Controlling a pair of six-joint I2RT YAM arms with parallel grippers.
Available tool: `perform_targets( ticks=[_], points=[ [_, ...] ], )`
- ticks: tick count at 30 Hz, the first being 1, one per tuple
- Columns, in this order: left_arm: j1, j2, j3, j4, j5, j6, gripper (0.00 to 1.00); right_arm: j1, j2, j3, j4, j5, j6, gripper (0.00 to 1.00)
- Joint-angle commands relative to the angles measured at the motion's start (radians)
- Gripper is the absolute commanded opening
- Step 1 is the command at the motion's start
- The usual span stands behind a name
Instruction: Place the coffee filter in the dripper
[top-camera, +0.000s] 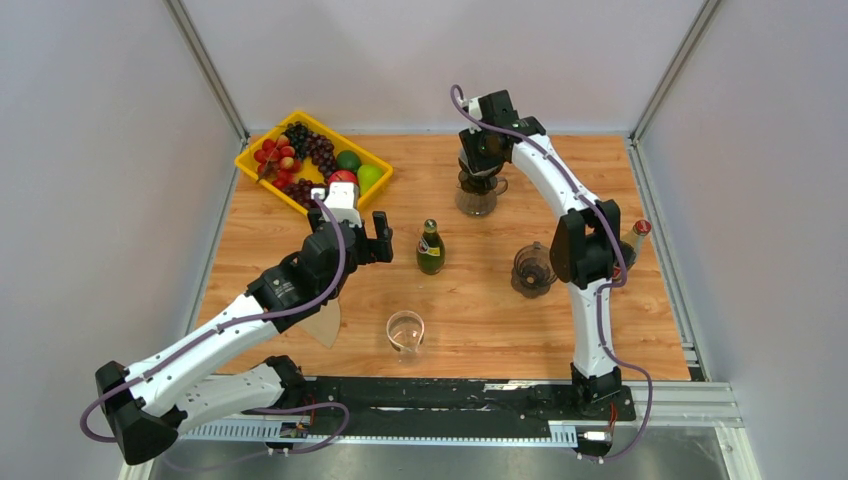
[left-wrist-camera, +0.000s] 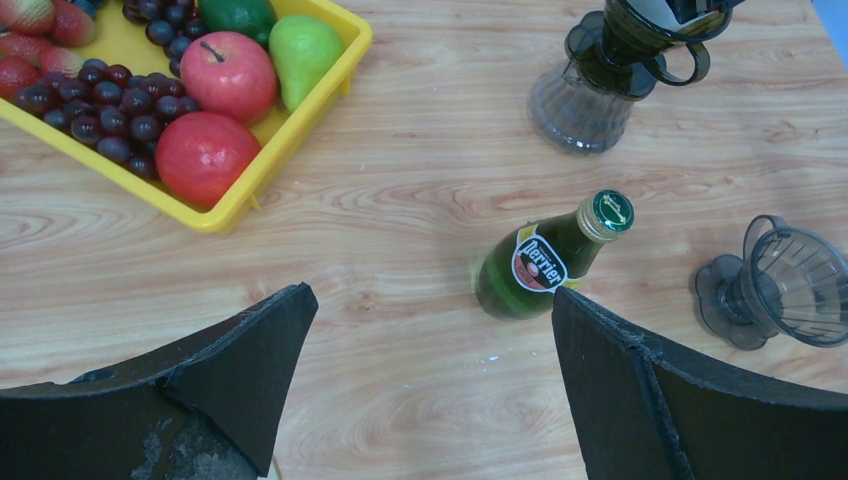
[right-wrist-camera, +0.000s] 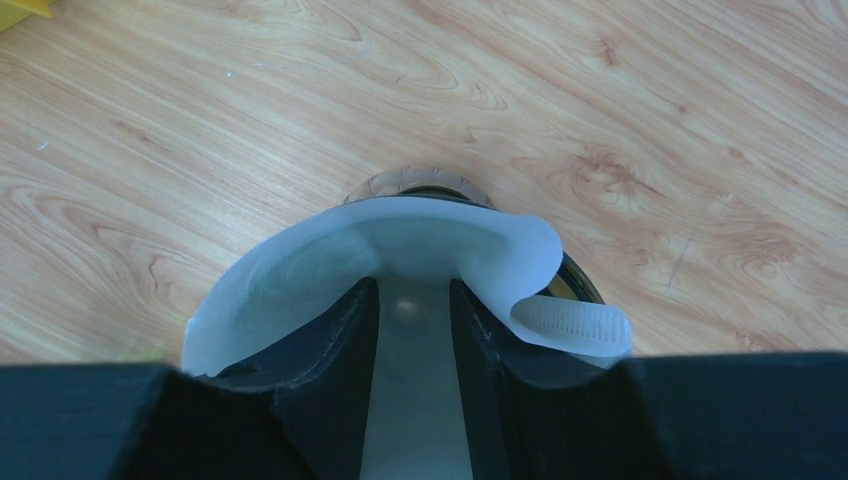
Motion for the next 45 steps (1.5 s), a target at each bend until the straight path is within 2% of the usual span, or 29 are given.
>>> perform_targets(
  ticks=[1,5,12,14,17,23,45],
  points=[
    [0.004,0.002,0.024,0.005,-0.017,0.021,1.00,0.006,0.039,0.039,-0.041,-0.002,-0.028,0.43],
    [0.004,0.004,0.026,0.004,-0.020,0.022,1.00,0.007,0.041,0.040,-0.050,0.000,-0.027,0.51],
    [0.003,0.000,0.026,0.001,-0.019,0.023,1.00,0.007,0.033,0.046,-0.067,0.013,-0.015,0.54],
    [0.003,0.000,0.026,0.001,-0.020,0.022,1.00,0.008,0.029,0.048,-0.071,0.010,-0.008,0.51],
    [0.003,-0.003,0.026,-0.002,-0.021,0.020,1.00,0.008,0.024,0.053,-0.072,0.008,0.002,0.40],
    [0.004,-0.009,0.026,-0.003,-0.018,0.020,1.00,0.009,0.010,0.070,-0.072,-0.004,0.013,0.31],
    [0.003,-0.019,0.025,0.003,0.008,0.012,1.00,0.009,-0.103,0.143,-0.065,0.004,0.081,0.47]
  ],
)
